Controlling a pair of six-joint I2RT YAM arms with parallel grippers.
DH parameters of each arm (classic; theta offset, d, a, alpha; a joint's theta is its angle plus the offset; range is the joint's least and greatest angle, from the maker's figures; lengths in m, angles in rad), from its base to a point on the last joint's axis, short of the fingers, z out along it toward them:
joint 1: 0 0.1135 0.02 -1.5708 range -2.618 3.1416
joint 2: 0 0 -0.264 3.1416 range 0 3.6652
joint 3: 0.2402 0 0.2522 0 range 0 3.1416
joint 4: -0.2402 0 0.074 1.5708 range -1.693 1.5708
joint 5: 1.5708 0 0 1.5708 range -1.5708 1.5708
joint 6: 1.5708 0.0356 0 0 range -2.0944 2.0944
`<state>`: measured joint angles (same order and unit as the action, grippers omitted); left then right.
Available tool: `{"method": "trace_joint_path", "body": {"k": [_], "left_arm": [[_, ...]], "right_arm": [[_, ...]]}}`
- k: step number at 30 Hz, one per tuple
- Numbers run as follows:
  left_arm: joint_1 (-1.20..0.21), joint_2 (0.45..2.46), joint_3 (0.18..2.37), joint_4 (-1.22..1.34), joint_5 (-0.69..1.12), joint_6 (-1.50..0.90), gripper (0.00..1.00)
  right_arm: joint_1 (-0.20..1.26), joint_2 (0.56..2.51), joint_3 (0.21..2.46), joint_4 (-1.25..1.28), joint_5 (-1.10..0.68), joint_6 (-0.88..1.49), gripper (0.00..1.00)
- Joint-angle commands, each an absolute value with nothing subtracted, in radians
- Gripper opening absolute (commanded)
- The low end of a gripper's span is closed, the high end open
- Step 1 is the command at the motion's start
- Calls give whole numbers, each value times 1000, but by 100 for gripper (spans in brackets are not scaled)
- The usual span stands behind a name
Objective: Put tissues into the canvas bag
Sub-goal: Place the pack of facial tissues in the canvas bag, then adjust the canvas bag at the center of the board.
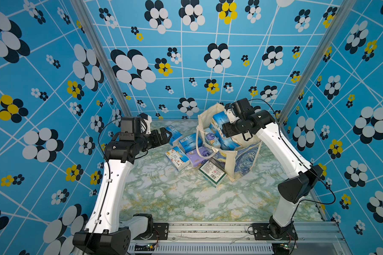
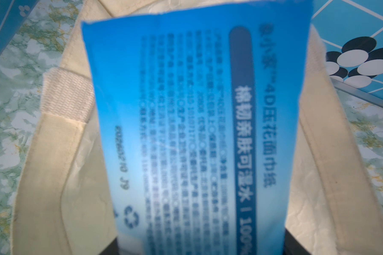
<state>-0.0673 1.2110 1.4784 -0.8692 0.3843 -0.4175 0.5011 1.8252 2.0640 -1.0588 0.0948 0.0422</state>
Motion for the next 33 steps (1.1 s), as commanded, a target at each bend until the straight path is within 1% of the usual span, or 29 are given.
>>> {"method": "trace_joint_path", "body": {"k": [1, 9, 11, 14, 16, 19, 25, 30, 33], "left_arm": [[-93, 1231, 1491, -892, 334, -391, 99], [-148, 1296, 1481, -890, 284, -380, 100], [-168, 1312, 1487, -864, 289, -390, 100], [-212, 1355, 1526, -822, 284, -396, 96], [-244, 1403, 1584, -796, 280, -394, 92], [-286, 1490, 1700, -761, 247, -367, 89], [-332, 1660, 1849, -597, 177, -299, 89], [-339, 1823, 1949, -540, 177, -252, 89], [-347, 1930, 2033, -544, 224, -230, 80]], "right_arm": [[497, 1816, 2060, -1035, 78, 59, 70], [488, 1802, 2045, -1042, 90, 55, 78], [485, 1807, 2057, -1048, 93, 54, 85], [482, 1802, 2088, -1063, 104, 49, 93], [480, 1774, 2103, -1074, 120, 52, 94], [480, 1694, 2081, -1081, 156, 65, 95], [465, 1475, 1938, -1058, 226, 150, 95], [399, 1374, 1856, -1114, 266, 204, 88], [359, 1332, 1790, -1118, 233, 232, 82]]}}
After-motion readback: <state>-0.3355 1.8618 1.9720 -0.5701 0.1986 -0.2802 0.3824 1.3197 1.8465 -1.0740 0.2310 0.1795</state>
